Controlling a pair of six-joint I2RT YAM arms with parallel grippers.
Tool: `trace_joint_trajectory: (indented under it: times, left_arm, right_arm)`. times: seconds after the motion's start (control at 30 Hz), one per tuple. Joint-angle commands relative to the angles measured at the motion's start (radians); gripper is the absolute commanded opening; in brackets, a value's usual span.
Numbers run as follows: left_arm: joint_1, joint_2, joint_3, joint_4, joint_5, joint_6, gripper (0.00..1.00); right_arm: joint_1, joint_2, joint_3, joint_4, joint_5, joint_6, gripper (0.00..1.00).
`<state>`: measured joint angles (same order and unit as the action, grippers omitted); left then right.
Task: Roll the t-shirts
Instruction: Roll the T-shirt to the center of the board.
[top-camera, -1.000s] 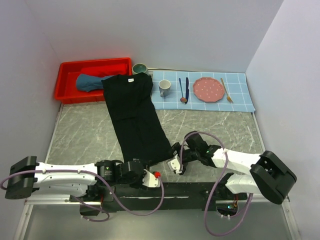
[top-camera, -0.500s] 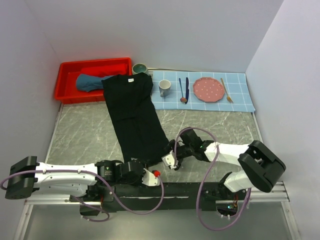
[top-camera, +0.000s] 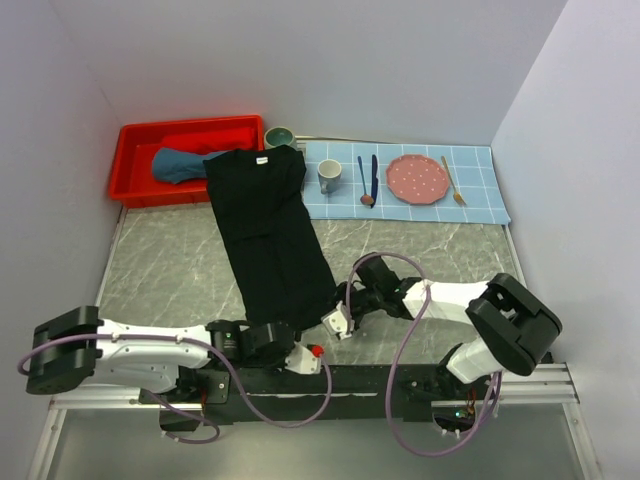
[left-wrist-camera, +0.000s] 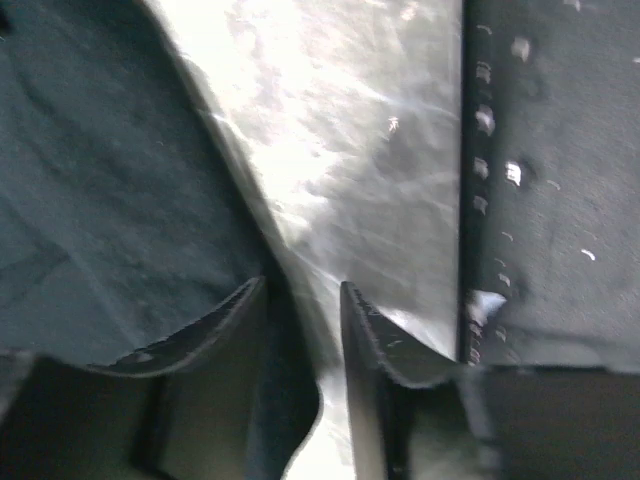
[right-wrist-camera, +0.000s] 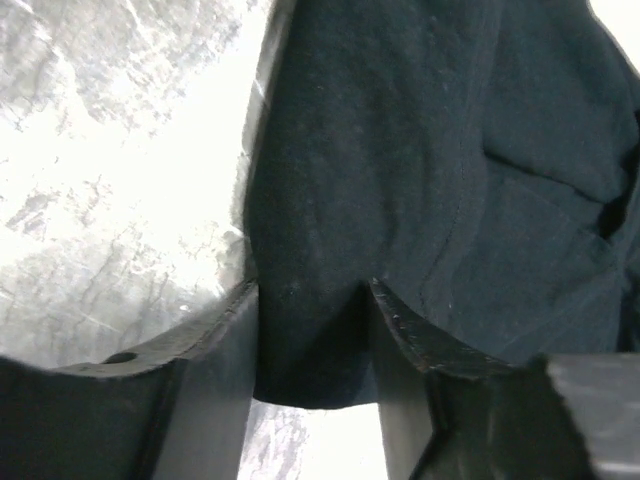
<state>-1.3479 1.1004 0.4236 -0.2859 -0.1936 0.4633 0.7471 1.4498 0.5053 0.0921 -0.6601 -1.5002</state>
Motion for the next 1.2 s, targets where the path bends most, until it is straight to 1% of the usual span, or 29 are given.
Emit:
trace_joint_trajectory:
  times: [0.0,0.03,0.13,0.23,0.27,0.3,0.33,0.4,0.43,0.47,0.53,0.6,0.63,0.67,0.73,0.8,0.83,0.87,0.93,1.0,1.07,1.13,1.17]
  left_arm:
    - [0.038,0.076,0.004,0.001,0.048,0.018,0.39]
    - [0.052,0.085,0.010,-0.007,0.055,0.020,0.34]
    - [0.068,0.107,0.018,-0.015,0.080,0.031,0.27]
    - [0.101,0.098,0.030,-0.038,0.109,0.040,0.21]
    - [0.113,0.092,0.035,-0.054,0.114,0.046,0.20]
    - [0.125,0.087,0.043,-0.061,0.121,0.043,0.19]
    - [0.156,0.081,0.047,-0.067,0.132,0.047,0.16]
    - [0.184,0.058,0.053,-0.078,0.141,0.052,0.10]
    - [0.203,0.047,0.053,-0.078,0.155,0.055,0.01]
    - [0.210,0.027,0.052,-0.078,0.160,0.060,0.01]
    - [0.239,0.012,0.058,-0.093,0.199,0.075,0.01]
    - [0.263,-0.066,0.049,-0.111,0.244,0.092,0.01]
    - [0.288,-0.100,0.047,-0.127,0.273,0.124,0.01]
    - [0.297,-0.166,0.046,-0.142,0.319,0.136,0.01]
    - [0.309,-0.242,0.055,-0.183,0.350,0.155,0.01]
    - [0.309,-0.269,0.096,-0.226,0.420,0.160,0.01]
    - [0.309,-0.272,0.116,-0.272,0.448,0.166,0.01]
    - [0.309,-0.269,0.159,-0.288,0.498,0.166,0.01]
    - [0.309,-0.229,0.211,-0.347,0.548,0.157,0.01]
    - [0.309,-0.188,0.294,-0.366,0.592,0.105,0.01]
    - [0.309,-0.110,0.370,-0.427,0.655,0.049,0.01]
    - [0.308,-0.070,0.395,-0.426,0.692,-0.035,0.01]
    - [0.306,-0.070,0.396,-0.415,0.698,-0.038,0.01]
  right_arm:
    - [-0.003,0.040,0.045,-0.176,0.074,-0.080,0.50]
    - [-0.006,0.037,0.039,-0.187,0.068,-0.103,0.50]
    - [-0.006,0.040,0.038,-0.206,0.082,-0.141,0.49]
    - [-0.011,0.049,0.084,-0.268,0.060,-0.141,0.43]
    - [-0.012,0.050,0.099,-0.293,0.048,-0.135,0.39]
    - [-0.014,0.052,0.116,-0.340,0.039,-0.124,0.36]
    - [-0.014,0.050,0.149,-0.368,0.025,-0.111,0.34]
    - [-0.014,0.041,0.182,-0.454,-0.019,-0.066,0.17]
    - [-0.015,0.032,0.193,-0.465,-0.032,-0.052,0.08]
    - [-0.014,0.018,0.187,-0.460,-0.042,-0.010,0.00]
    - [-0.014,-0.017,0.187,-0.463,-0.079,0.018,0.00]
    - [-0.014,-0.037,0.211,-0.518,-0.113,0.072,0.00]
    - [-0.015,-0.046,0.237,-0.532,-0.127,0.098,0.00]
    - [-0.014,-0.055,0.249,-0.543,-0.136,0.154,0.00]
    - [-0.012,-0.078,0.292,-0.586,-0.150,0.227,0.00]
    - [-0.014,-0.085,0.335,-0.646,-0.144,0.293,0.00]
    - [-0.023,-0.085,0.348,-0.673,-0.133,0.325,0.00]
    - [-0.028,-0.085,0.358,-0.740,-0.131,0.328,0.00]
    - [-0.037,-0.112,0.366,-0.782,-0.130,0.356,0.00]
    - [-0.038,-0.164,0.354,-0.841,-0.130,0.360,0.00]
    - [-0.037,-0.209,0.349,-0.870,-0.141,0.414,0.00]
    - [-0.034,-0.224,0.348,-0.900,-0.151,0.449,0.00]
    - [-0.034,-0.227,0.346,-0.910,-0.167,0.474,0.00]
